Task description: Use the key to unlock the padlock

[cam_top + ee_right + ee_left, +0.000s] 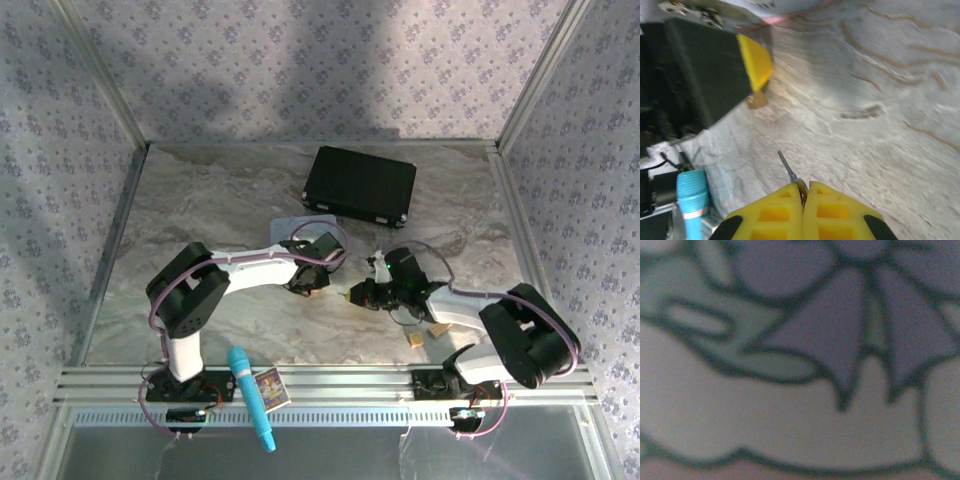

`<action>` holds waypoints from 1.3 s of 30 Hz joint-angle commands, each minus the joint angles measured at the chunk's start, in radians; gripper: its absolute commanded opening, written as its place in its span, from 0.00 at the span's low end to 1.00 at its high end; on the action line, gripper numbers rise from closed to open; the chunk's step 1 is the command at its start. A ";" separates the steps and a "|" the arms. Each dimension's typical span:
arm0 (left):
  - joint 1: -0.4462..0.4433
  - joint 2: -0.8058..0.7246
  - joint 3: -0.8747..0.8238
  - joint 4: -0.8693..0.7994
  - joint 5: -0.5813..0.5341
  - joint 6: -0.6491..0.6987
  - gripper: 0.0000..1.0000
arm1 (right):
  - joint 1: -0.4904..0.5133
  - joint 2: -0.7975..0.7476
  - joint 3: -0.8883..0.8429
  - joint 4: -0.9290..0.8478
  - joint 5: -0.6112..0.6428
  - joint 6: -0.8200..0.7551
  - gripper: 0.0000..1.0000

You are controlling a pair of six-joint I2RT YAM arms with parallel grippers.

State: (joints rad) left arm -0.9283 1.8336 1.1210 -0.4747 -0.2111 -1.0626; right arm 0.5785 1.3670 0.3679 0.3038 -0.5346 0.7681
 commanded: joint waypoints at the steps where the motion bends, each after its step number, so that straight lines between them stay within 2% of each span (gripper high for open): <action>1: -0.005 -0.016 -0.021 0.062 0.119 -0.098 0.19 | 0.033 -0.033 -0.027 0.029 0.163 0.114 0.00; 10: -0.002 -0.046 -0.064 0.128 0.176 -0.345 0.15 | 0.140 0.037 -0.049 0.186 0.281 0.334 0.00; 16: 0.000 -0.062 -0.139 0.228 0.234 -0.506 0.15 | 0.172 0.069 -0.050 0.234 0.321 0.373 0.00; 24: 0.004 -0.062 -0.121 0.195 0.253 -0.557 0.14 | 0.193 0.188 -0.067 0.452 0.309 0.393 0.00; 33: 0.006 -0.056 -0.132 0.198 0.247 -0.598 0.14 | 0.192 0.142 -0.124 0.474 0.373 0.419 0.00; 39: 0.006 -0.057 -0.133 0.206 0.245 -0.607 0.13 | 0.192 0.123 -0.106 0.484 0.349 0.390 0.00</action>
State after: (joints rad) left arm -0.9123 1.7557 1.0111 -0.2230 -0.0856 -1.5646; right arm 0.7666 1.5074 0.2539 0.7681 -0.2008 1.1706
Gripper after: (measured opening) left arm 0.263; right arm 0.051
